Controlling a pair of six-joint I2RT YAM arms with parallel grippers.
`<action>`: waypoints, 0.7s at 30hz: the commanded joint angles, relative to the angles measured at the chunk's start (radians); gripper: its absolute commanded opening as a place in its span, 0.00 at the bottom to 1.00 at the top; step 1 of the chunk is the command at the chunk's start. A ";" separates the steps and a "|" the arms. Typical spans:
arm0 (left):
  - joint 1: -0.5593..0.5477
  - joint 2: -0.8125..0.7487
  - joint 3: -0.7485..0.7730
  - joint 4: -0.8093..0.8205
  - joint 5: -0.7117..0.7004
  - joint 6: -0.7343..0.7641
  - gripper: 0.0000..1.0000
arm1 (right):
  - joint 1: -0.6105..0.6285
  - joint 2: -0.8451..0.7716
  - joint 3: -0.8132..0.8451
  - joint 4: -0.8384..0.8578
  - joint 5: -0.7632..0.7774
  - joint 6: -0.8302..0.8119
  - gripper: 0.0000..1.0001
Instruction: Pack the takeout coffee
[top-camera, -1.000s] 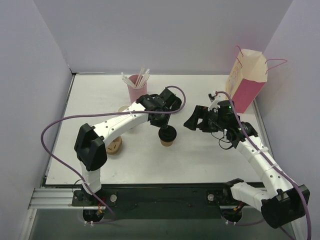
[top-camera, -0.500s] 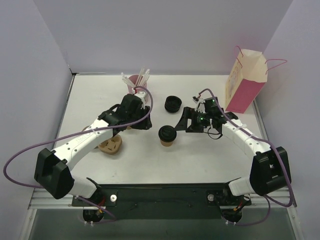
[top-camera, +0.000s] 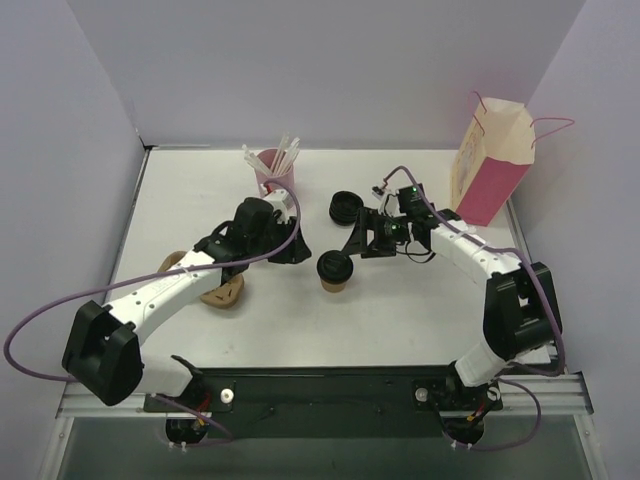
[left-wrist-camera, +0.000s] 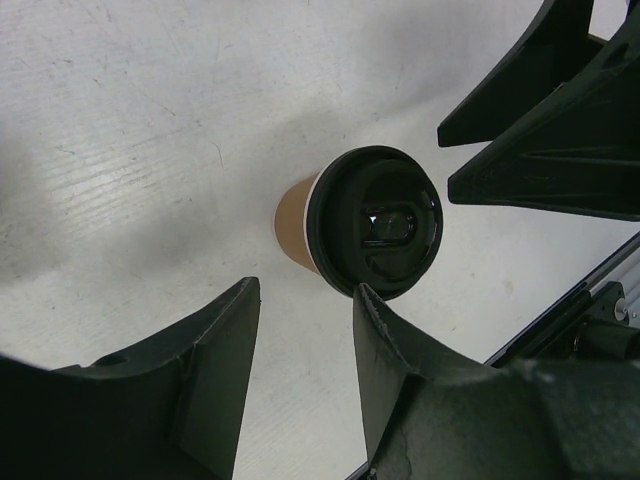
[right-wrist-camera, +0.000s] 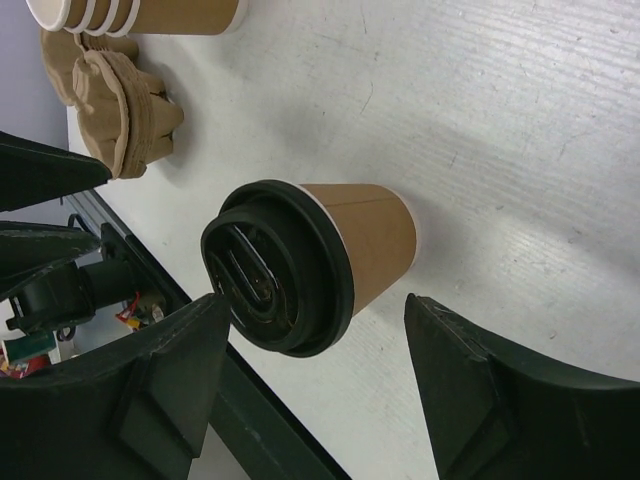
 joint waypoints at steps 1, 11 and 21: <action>0.006 0.050 -0.008 0.088 0.016 -0.035 0.52 | 0.004 0.055 0.054 -0.014 -0.052 -0.046 0.69; 0.005 0.107 -0.086 0.228 0.061 -0.062 0.52 | 0.027 0.148 -0.010 0.006 -0.023 -0.072 0.50; 0.002 0.158 -0.132 0.302 0.073 -0.081 0.52 | 0.022 0.132 -0.054 0.034 -0.008 -0.063 0.41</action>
